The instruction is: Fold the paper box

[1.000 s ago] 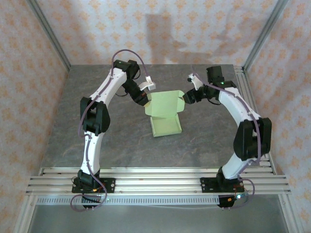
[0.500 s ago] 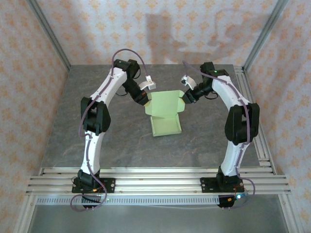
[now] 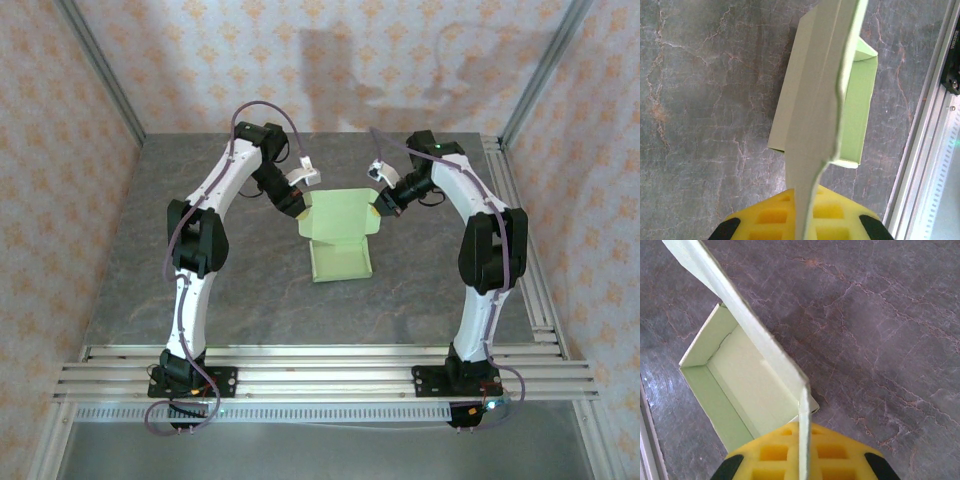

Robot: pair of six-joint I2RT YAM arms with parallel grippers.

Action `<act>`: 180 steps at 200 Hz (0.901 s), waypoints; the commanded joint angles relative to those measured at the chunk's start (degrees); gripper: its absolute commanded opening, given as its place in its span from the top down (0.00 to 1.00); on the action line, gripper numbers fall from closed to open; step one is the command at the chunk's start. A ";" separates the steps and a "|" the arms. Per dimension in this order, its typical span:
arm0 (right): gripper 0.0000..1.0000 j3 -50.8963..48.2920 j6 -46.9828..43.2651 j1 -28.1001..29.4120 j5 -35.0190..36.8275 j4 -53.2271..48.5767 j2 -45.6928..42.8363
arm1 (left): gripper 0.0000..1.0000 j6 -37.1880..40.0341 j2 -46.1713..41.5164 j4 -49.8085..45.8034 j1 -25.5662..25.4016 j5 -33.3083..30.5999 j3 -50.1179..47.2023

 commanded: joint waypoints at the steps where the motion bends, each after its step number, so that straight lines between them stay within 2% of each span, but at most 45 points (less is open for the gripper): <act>1: 0.86 1.77 -0.74 0.68 0.83 -1.43 -0.60 | 1.00 1.18 0.44 -2.11 0.04 0.24 1.44; 29: 0.82 1.54 -0.02 0.73 1.80 -0.32 -1.56 | 1.00 1.23 0.57 -2.18 0.10 0.02 1.45; 70: 0.98 2.18 0.04 0.77 1.95 -1.10 -1.90 | 1.00 1.00 0.71 -2.00 0.10 -0.11 1.44; 107: 1.00 1.68 1.26 1.42 3.62 -0.59 -2.91 | 1.00 -0.44 0.55 -1.15 0.08 -0.44 1.53; 145: 1.00 -4.91 10.94 3.46 10.39 11.46 -7.66 | 1.00 -6.53 -0.58 2.46 0.10 -0.35 1.31; 180: 1.00 -14.07 22.54 5.43 19.20 24.58 -13.75 | 1.00 -13.84 -2.27 7.36 0.09 -3.38 0.58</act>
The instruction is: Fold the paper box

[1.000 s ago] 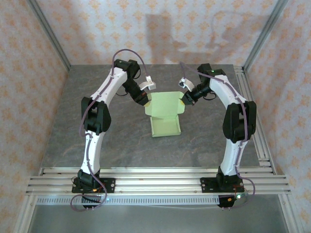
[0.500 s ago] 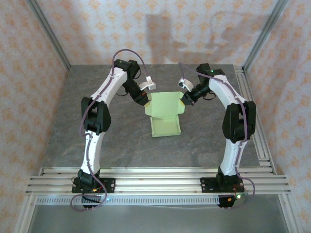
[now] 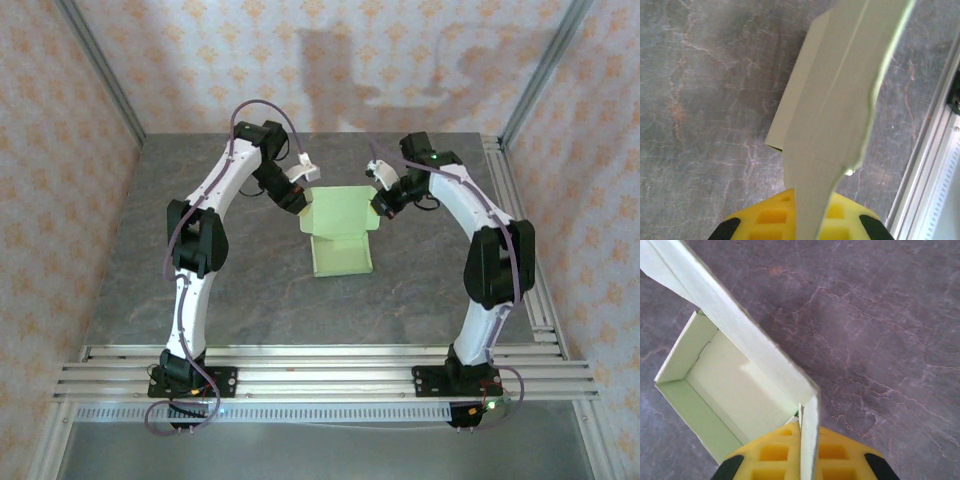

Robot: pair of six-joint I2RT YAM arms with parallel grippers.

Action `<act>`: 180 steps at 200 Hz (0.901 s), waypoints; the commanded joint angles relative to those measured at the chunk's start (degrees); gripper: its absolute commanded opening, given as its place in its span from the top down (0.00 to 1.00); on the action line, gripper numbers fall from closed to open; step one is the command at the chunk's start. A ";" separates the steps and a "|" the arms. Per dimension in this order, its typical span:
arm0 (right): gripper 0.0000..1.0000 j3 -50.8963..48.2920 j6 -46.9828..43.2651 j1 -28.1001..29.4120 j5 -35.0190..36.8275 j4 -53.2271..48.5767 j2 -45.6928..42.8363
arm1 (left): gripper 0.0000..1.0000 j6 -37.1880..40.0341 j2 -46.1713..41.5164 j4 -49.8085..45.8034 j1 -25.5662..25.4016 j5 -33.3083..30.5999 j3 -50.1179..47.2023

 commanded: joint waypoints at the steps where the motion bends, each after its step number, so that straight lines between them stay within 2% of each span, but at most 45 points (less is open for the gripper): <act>1: 1.00 -4.57 10.01 1.58 7.86 11.69 -5.17 | 1.00 -6.74 -2.30 3.64 0.05 -2.30 0.61; 22: 1.00 -7.83 17.42 2.33 13.46 16.25 -7.37 | 1.00 -12.39 -2.03 5.96 -0.09 -5.56 1.00; 46: 1.00 -9.00 23.78 4.46 21.89 16.91 -8.05 | 1.00 -21.84 -2.82 10.49 -0.20 -9.76 -0.29; 96: 1.00 -13.60 38.58 9.51 33.53 23.75 -10.75 | 1.00 -34.86 -5.27 18.18 -1.55 -13.41 -3.55; 129: 1.00 -16.61 45.24 12.28 41.01 29.95 -12.02 | 1.00 -40.59 -7.08 23.18 -2.18 -14.03 -6.53; 180: 1.00 -21.66 50.21 15.33 50.81 40.84 -12.53 | 1.00 -42.46 -10.51 29.98 -4.28 -15.96 -12.12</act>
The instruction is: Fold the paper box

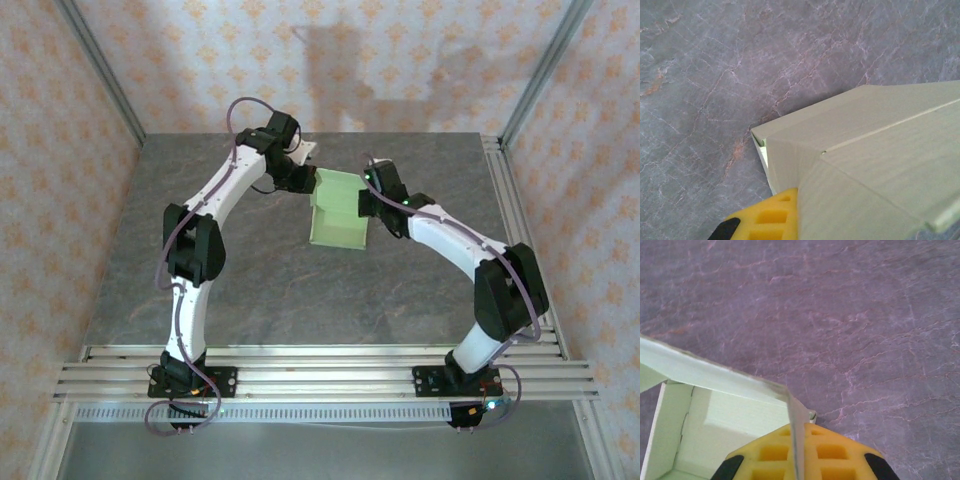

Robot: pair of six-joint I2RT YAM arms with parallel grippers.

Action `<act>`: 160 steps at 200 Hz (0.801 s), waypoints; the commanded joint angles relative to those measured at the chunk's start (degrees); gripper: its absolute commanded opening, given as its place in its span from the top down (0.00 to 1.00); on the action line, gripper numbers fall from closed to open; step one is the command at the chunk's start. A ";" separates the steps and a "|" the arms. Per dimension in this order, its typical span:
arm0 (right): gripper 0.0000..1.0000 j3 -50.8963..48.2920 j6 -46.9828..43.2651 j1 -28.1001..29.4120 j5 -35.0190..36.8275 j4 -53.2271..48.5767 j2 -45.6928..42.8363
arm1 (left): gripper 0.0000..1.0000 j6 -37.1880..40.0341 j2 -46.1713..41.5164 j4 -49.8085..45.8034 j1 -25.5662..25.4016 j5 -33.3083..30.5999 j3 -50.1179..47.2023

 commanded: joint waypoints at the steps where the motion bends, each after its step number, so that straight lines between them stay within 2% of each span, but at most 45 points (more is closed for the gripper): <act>1: 1.00 -1.84 4.74 0.77 9.57 8.26 -1.93 | 1.00 -3.16 -3.94 4.59 -0.88 -2.61 -3.04; 79: 1.00 -8.51 9.69 3.37 18.67 21.59 -0.98 | 1.00 -10.73 -6.78 15.92 -2.83 -7.43 -10.84; 160: 1.00 -15.48 9.69 3.80 19.44 33.90 0.37 | 1.00 -18.98 -8.03 23.83 -5.00 -13.53 -16.31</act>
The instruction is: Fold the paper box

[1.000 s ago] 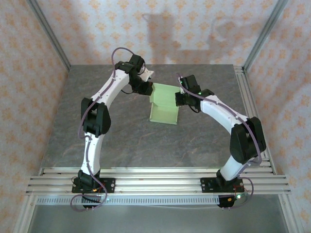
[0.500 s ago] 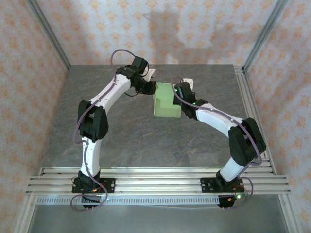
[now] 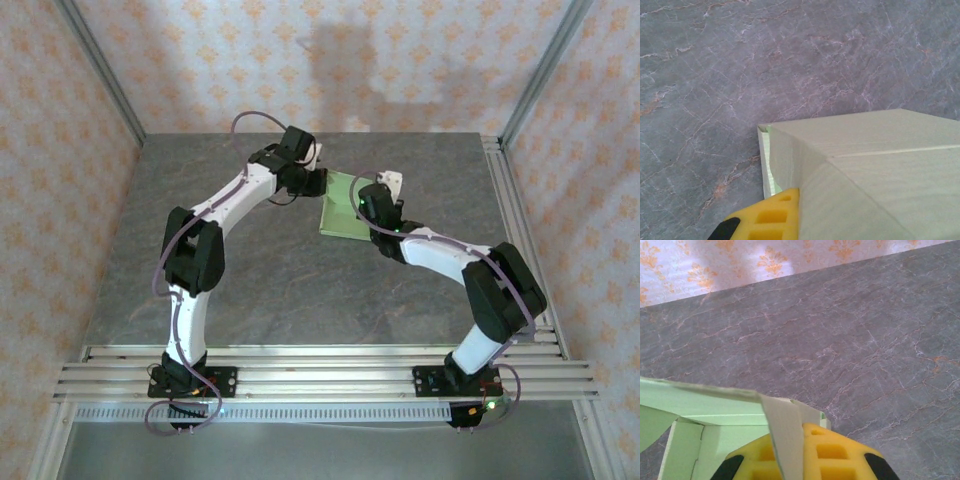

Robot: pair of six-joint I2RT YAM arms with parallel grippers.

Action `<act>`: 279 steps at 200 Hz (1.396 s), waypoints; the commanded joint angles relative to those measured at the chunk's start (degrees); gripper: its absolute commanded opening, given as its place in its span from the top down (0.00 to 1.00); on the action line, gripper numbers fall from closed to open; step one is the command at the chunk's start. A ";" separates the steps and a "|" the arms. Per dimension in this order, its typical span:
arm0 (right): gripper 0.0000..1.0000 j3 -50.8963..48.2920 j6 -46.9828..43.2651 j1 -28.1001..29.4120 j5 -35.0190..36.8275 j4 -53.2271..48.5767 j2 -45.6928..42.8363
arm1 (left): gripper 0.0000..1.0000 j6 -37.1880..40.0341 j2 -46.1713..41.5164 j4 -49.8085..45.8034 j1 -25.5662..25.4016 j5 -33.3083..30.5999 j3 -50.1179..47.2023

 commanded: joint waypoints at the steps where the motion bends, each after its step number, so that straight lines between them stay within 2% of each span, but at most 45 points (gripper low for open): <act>1: 1.00 -1.40 1.06 0.29 3.03 8.02 0.41 | 1.00 -4.36 -3.35 2.74 -0.36 -4.03 -2.01; 52: 1.00 -4.98 -0.79 0.91 3.28 14.64 1.28 | 1.00 -7.61 -4.48 7.15 -1.47 -6.44 -6.04; 160: 1.00 -11.76 -4.82 2.40 3.37 31.06 5.30 | 1.00 -8.91 -6.34 18.20 -3.56 -7.49 -13.91; 279: 1.00 -14.70 -2.65 4.14 6.23 36.66 9.18 | 1.00 -9.88 -8.55 22.70 -4.16 -7.72 -21.28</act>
